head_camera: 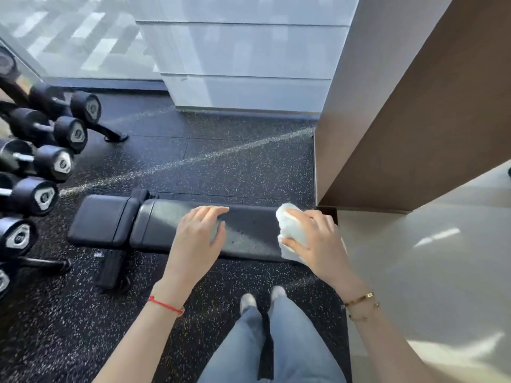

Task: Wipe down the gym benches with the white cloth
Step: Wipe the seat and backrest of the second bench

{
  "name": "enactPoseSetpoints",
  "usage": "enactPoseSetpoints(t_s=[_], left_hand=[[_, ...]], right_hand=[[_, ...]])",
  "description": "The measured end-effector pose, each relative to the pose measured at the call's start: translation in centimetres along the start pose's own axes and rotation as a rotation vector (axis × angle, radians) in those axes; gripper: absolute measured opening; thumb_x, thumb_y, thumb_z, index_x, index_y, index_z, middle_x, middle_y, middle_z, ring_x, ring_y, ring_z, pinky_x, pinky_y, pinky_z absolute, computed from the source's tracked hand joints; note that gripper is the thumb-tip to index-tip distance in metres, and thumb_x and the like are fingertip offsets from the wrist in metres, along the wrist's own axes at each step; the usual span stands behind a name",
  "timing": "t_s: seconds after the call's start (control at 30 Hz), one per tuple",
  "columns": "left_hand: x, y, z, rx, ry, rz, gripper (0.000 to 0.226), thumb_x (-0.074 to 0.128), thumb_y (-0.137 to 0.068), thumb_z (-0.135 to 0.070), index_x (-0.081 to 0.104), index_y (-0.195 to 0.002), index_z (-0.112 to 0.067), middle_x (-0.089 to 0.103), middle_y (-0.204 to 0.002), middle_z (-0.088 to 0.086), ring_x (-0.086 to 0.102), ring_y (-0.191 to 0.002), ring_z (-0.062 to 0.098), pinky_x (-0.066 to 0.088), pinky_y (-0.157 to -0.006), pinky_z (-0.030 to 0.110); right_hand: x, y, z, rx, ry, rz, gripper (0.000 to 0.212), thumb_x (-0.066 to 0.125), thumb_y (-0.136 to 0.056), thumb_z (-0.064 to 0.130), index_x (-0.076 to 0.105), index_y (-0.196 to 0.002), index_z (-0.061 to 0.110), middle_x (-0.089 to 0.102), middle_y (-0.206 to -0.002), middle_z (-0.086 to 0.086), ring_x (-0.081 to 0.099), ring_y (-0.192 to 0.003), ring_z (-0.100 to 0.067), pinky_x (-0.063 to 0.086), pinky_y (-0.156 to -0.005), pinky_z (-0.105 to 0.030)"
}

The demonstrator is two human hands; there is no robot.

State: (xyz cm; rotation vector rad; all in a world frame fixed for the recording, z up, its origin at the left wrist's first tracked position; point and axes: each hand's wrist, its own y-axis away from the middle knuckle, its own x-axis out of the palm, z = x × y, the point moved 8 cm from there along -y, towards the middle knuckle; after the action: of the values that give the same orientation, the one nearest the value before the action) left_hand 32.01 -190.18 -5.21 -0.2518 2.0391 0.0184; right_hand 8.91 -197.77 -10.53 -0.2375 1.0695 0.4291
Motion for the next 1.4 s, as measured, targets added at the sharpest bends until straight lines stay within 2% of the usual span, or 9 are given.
enactPoseSetpoints(t_s=[0.2, 0.5, 0.83, 0.97, 1.1, 1.23, 1.33, 1.4], left_hand=[[6.8, -5.8, 2.3, -0.029, -0.006, 0.042, 0.034, 0.058, -0.094, -0.011, 0.06, -0.127, -0.016, 0.065, -0.123, -0.002, 0.058, -0.118, 0.018, 0.043, -0.104, 0.036], [22.4, -11.2, 8.5, -0.082, -0.025, 0.098, 0.033, 0.06, -0.091, -0.005, 0.063, -0.123, -0.011, 0.067, -0.118, 0.003, 0.06, -0.114, 0.024, 0.046, -0.1, 0.042], [40.1, -10.1, 18.7, -0.052, -0.066, 0.084, 0.032, 0.059, -0.092, -0.007, 0.063, -0.123, -0.013, 0.065, -0.122, 0.0, 0.058, -0.119, 0.022, 0.043, -0.104, 0.042], [45.6, -8.7, 22.4, -0.018, -0.111, 0.057, 0.036, 0.059, -0.094, -0.011, 0.06, -0.13, -0.013, 0.06, -0.133, 0.002, 0.052, -0.129, 0.024, 0.038, -0.111, 0.046], [48.1, -7.4, 25.1, 0.026, -0.171, -0.012, 0.038, 0.052, -0.098, -0.018, 0.056, -0.136, -0.013, 0.055, -0.142, 0.004, 0.046, -0.137, 0.025, 0.031, -0.116, 0.05], [48.4, -7.1, 27.0, 0.029, -0.178, -0.066, 0.046, 0.041, -0.098, -0.03, 0.054, -0.138, -0.014, 0.052, -0.146, 0.004, 0.043, -0.14, 0.024, 0.028, -0.118, 0.052], [48.6, -6.9, 27.7, 0.036, -0.177, -0.089, 0.047, 0.039, -0.098, -0.033, 0.053, -0.14, -0.016, 0.049, -0.148, 0.002, 0.041, -0.142, 0.022, 0.025, -0.12, 0.05], [48.6, -6.9, 27.9, 0.042, -0.171, -0.104, 0.048, 0.037, -0.098, -0.035, 0.052, -0.141, -0.017, 0.048, -0.149, 0.0, 0.04, -0.142, 0.021, 0.023, -0.121, 0.049]], right_hand=[[4.4, -6.4, -5.7, 0.031, 0.066, 0.083, 0.056, 0.056, -0.091, 0.059, 0.035, -0.14, 0.043, 0.043, -0.131, 0.005, 0.036, -0.112, -0.018, 0.031, -0.087, -0.029], [15.7, -13.7, -15.1, -0.029, 0.096, 0.091, 0.057, 0.057, -0.091, 0.056, 0.047, -0.14, 0.03, 0.047, -0.13, -0.006, 0.044, -0.111, -0.027, 0.04, -0.093, -0.041], [33.2, -15.9, -23.3, -0.06, 0.124, 0.103, 0.059, 0.053, -0.093, 0.058, 0.046, -0.143, 0.028, 0.045, -0.134, -0.008, 0.042, -0.116, -0.028, 0.036, -0.098, -0.041], [39.5, -14.8, -24.5, -0.103, 0.103, 0.073, 0.058, 0.052, -0.093, 0.058, 0.049, -0.142, 0.027, 0.044, -0.141, -0.005, 0.041, -0.125, -0.027, 0.034, -0.102, -0.04], [41.4, -13.0, -24.8, -0.213, -0.002, -0.061, 0.06, 0.047, -0.093, 0.059, 0.055, -0.138, 0.02, 0.049, -0.14, -0.004, 0.044, -0.129, -0.027, 0.035, -0.109, -0.043], [41.9, -13.0, -25.4, -0.26, 0.003, -0.105, 0.063, 0.037, -0.098, 0.06, 0.05, -0.143, 0.017, 0.049, -0.142, -0.002, 0.041, -0.134, -0.022, 0.03, -0.115, -0.041], [42.2, -15.9, -25.1, -0.223, 0.091, -0.075, 0.067, 0.031, -0.1, 0.061, 0.043, -0.148, 0.015, 0.044, -0.15, -0.003, 0.034, -0.142, -0.023, 0.019, -0.121, -0.04], [43.2, -18.7, -24.3, -0.169, 0.189, -0.007, 0.066, 0.026, -0.1, 0.059, 0.03, -0.154, 0.021, 0.032, -0.16, 0.0, 0.021, -0.149, -0.023, 0.007, -0.124, -0.041]])
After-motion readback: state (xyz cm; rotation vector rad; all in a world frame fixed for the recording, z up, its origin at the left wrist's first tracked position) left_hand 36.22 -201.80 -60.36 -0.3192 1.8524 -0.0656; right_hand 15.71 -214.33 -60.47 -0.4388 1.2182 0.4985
